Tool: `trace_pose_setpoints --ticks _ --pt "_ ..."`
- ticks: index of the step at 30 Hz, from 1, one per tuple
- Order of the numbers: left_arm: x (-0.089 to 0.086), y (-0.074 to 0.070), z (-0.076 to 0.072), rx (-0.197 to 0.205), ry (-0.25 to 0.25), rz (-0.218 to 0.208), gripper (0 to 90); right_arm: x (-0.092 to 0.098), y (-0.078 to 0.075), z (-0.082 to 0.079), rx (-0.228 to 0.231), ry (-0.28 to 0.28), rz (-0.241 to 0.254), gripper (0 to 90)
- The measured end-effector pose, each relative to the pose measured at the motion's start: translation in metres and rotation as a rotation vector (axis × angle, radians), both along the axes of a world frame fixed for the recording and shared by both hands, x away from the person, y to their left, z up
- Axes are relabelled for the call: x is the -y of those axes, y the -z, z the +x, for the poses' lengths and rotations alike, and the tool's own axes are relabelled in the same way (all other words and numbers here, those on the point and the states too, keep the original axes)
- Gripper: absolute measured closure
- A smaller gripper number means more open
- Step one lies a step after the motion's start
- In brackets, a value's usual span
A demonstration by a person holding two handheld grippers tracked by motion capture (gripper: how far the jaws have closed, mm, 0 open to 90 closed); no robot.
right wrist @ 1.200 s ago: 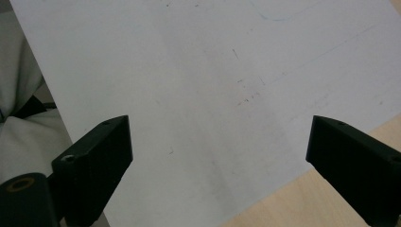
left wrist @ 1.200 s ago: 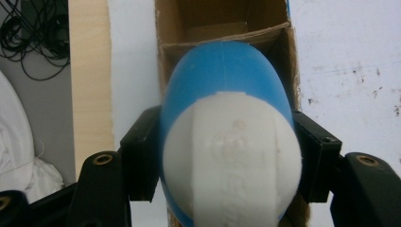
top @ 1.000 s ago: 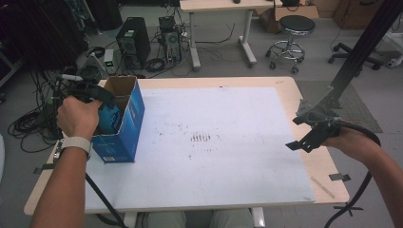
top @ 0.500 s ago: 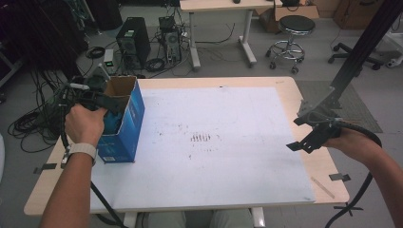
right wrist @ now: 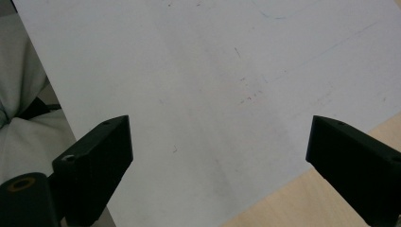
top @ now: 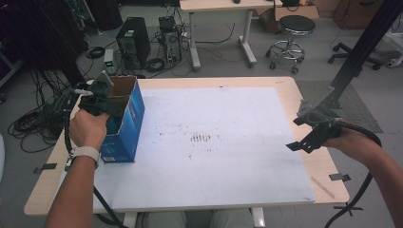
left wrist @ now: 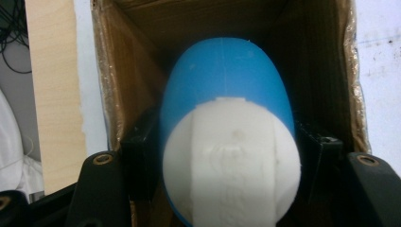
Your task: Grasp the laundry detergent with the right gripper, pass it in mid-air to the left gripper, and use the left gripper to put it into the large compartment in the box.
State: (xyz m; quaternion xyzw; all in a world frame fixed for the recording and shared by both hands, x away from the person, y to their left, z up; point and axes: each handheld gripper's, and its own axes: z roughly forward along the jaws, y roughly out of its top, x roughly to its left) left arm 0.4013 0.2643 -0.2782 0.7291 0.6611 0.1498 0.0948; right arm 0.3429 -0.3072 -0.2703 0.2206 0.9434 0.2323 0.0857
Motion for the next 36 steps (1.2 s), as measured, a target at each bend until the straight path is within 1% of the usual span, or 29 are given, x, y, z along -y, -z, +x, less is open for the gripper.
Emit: trace_pose_setpoints --ticks 7,14,19,22,28,30,32,36 --pt "-0.001 0.001 0.001 -0.005 0.002 -0.002 38.2 0.000 0.001 0.001 -0.001 -0.003 -0.002 7.6" --pt "-0.002 0.001 0.003 -0.008 -0.008 -0.011 37.9 -0.001 0.002 0.000 -0.005 -0.002 0.001 7.6" --pt "-0.005 0.001 0.003 -0.013 -0.010 -0.033 36.4 -0.001 0.003 0.001 -0.007 -0.007 -0.003 7.6" --pt "-0.006 0.000 0.002 0.001 -0.015 -0.041 35.1 -0.001 0.003 0.000 -0.009 -0.005 0.008 7.6" --pt "-0.008 -0.009 0.000 0.015 -0.017 -0.054 30.6 -0.001 0.003 0.000 -0.010 -0.007 0.009 7.6" --pt "-0.009 -0.013 -0.001 0.022 -0.013 -0.046 30.2 -0.001 0.002 -0.001 -0.009 -0.010 0.008 7.5" --pt "-0.010 -0.018 -0.002 0.031 -0.019 -0.050 28.6 -0.001 0.001 -0.001 -0.012 -0.006 0.013 7.7" --pt "-0.010 -0.027 -0.005 0.040 -0.006 -0.040 27.3 -0.001 0.001 -0.002 -0.008 -0.007 0.015 7.6"
